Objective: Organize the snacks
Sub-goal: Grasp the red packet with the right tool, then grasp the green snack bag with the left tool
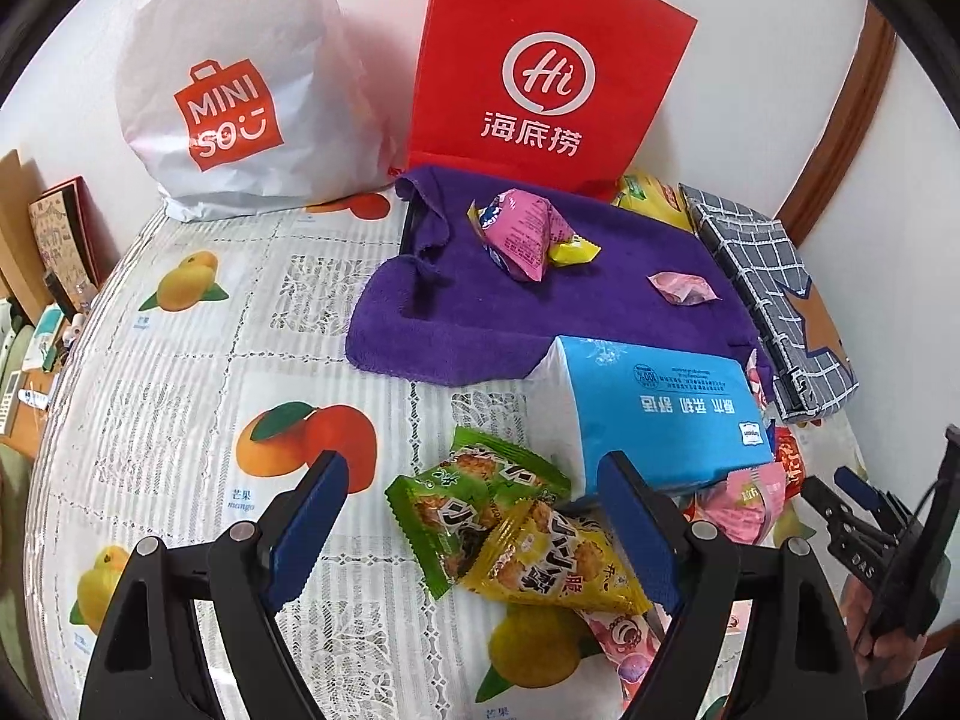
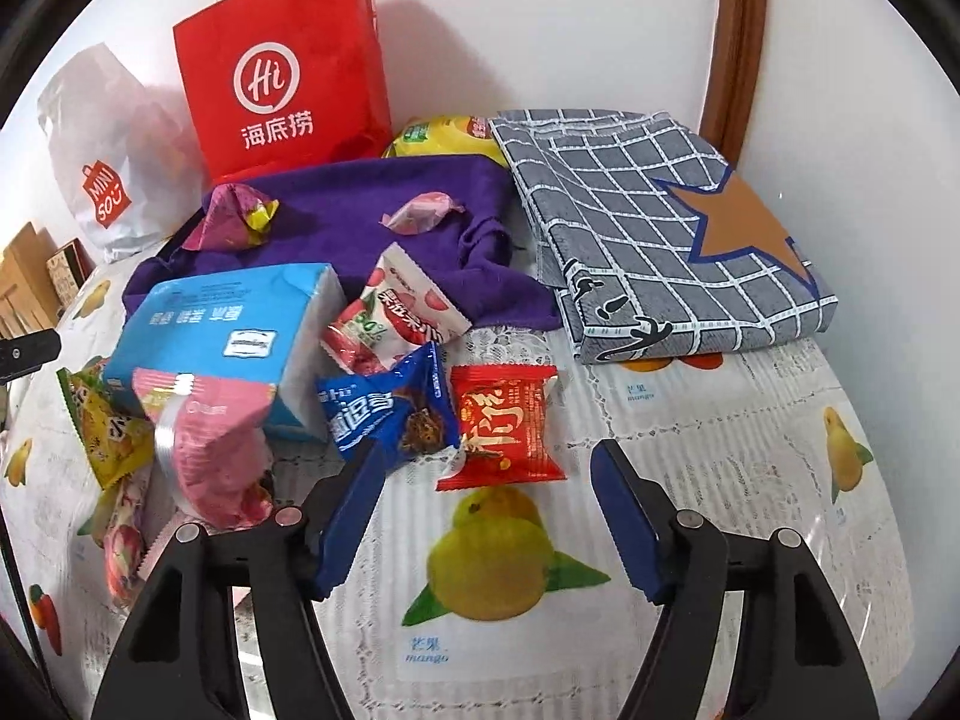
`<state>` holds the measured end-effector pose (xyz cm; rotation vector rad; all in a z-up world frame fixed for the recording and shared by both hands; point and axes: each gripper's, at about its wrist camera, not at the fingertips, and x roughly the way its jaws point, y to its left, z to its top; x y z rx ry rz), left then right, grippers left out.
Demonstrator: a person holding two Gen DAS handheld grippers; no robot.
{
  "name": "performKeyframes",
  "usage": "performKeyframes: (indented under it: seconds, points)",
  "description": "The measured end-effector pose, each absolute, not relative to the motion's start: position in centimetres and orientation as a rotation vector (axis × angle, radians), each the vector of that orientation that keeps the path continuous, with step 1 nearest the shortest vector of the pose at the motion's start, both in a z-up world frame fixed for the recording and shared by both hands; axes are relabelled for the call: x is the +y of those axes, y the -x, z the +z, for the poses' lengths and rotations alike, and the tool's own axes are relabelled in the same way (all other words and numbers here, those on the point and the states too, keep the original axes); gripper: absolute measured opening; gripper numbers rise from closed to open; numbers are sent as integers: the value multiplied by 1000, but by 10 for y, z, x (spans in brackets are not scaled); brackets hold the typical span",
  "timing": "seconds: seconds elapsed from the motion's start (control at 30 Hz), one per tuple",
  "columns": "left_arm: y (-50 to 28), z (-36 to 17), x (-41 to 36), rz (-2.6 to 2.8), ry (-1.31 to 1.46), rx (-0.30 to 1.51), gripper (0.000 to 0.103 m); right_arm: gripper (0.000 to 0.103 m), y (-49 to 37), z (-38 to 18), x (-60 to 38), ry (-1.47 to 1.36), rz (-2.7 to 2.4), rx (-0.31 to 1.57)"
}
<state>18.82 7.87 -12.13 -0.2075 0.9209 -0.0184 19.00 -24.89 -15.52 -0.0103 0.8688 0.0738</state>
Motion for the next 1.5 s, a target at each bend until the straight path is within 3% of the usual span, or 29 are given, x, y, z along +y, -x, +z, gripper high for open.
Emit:
performKeyframes:
  seconds: [0.1,0.23,0.43,0.67,1.5]
  points:
    - [-187,-122,76,-16,202,924,84,69,-201,-160,-253,3,71,861]
    - [-187,-121,74,-3,178,926,84,57,-217,-171,-258,-17,75,880]
    - [-187,-120,72,-21,199,915,84,56,-229,-190,-257,-14,88,914]
    - [-196,-134,49,-52,148,1014,83,42,-231,-192,-251,26,105,899]
    - [-208,-161,93,28,147,1039,83,41,-205,-172,-252,17,128,836]
